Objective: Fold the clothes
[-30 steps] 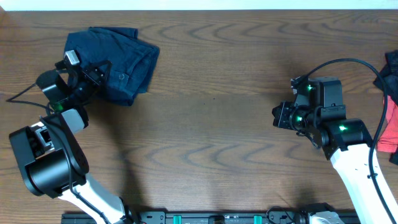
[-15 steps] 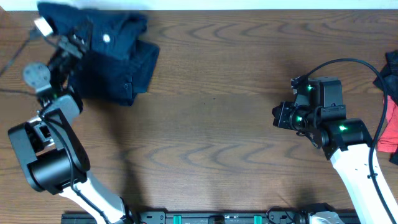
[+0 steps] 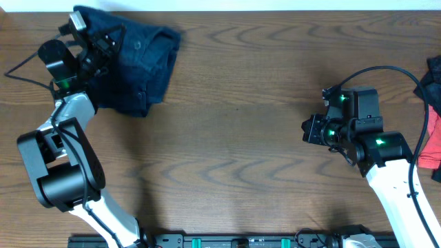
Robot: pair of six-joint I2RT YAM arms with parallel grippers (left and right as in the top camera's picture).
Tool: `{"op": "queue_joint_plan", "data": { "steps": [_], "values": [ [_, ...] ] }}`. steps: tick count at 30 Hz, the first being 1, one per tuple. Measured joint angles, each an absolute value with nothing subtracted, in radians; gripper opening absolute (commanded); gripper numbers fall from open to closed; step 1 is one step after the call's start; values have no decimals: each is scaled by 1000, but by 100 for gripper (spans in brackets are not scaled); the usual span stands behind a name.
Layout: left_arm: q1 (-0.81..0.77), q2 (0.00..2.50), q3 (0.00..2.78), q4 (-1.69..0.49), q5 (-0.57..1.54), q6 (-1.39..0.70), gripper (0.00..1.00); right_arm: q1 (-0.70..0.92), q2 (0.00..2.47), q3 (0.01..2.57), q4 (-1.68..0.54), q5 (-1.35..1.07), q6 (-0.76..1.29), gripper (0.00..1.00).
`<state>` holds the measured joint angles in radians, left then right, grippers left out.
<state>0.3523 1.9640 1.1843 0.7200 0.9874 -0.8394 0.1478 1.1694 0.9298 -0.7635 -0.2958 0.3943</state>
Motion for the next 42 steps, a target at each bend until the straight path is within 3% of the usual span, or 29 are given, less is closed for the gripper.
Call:
{"op": "queue_joint_plan", "data": {
  "steps": [4, 9, 11, 16, 22, 30, 32, 36, 42],
  "values": [
    [392, 1963, 1184, 561, 1007, -755, 15, 148, 1169, 930, -773, -296, 394, 1],
    [435, 1964, 1187, 281, 1026, -674, 17, 148, 1169, 930, -777, -296, 394, 1],
    [451, 1964, 1188, 200, 1031, -635, 30, 148, 1169, 930, -785, -296, 394, 1],
    [516, 1948, 1188, -27, 1045, -533, 42, 148, 1169, 930, -797, -296, 394, 1],
    [618, 1824, 1188, -338, 1014, -351, 45, 148, 1169, 930, -799, -296, 394, 1],
    [648, 1640, 1188, -547, 876, -149, 43, 148, 1169, 930, -787, -296, 394, 1],
    [623, 1625, 1188, -559, 844, -129, 28, 148, 1169, 930, -781, -296, 394, 1],
    [553, 1623, 1188, -550, 788, -93, 11, 148, 1169, 930, -780, -296, 394, 1],
    [408, 1639, 1188, -437, 648, -54, 9, 148, 1169, 930, -772, -296, 394, 1]
  ]
}}
